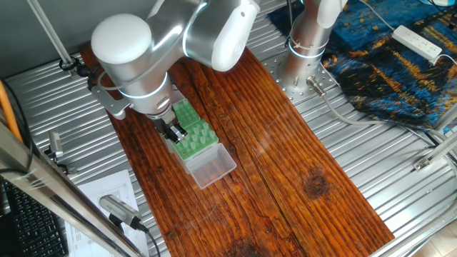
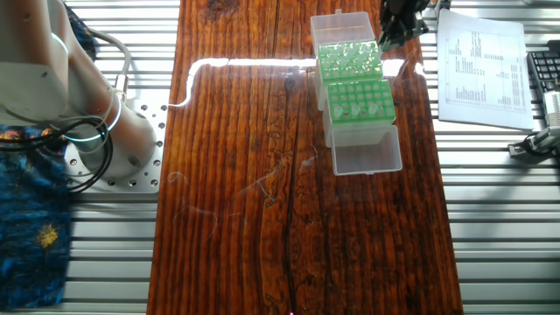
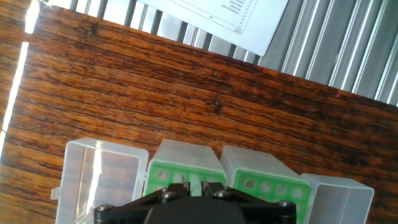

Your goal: Transfer all large pipette tips from one holder to another

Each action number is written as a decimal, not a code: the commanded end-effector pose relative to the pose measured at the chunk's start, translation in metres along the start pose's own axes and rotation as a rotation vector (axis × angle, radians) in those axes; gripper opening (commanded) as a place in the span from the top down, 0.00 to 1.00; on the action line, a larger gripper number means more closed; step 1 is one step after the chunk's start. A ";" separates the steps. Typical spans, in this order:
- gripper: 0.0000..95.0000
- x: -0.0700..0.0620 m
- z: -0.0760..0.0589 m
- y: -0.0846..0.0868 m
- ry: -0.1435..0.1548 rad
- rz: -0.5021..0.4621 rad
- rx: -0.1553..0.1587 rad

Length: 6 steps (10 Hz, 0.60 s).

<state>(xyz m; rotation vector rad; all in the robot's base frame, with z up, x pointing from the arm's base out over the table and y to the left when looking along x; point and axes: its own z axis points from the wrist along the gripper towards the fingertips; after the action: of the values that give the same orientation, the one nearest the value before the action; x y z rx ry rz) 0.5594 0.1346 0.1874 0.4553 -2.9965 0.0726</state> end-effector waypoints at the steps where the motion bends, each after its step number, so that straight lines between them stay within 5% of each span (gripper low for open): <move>1: 1.00 0.000 -0.003 -0.001 0.007 -0.002 -0.003; 6: 1.00 0.001 -0.015 -0.003 0.011 -0.014 -0.009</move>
<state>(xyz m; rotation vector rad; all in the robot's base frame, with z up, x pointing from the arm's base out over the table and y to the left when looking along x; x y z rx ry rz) 0.5611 0.1317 0.2037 0.4728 -2.9834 0.0610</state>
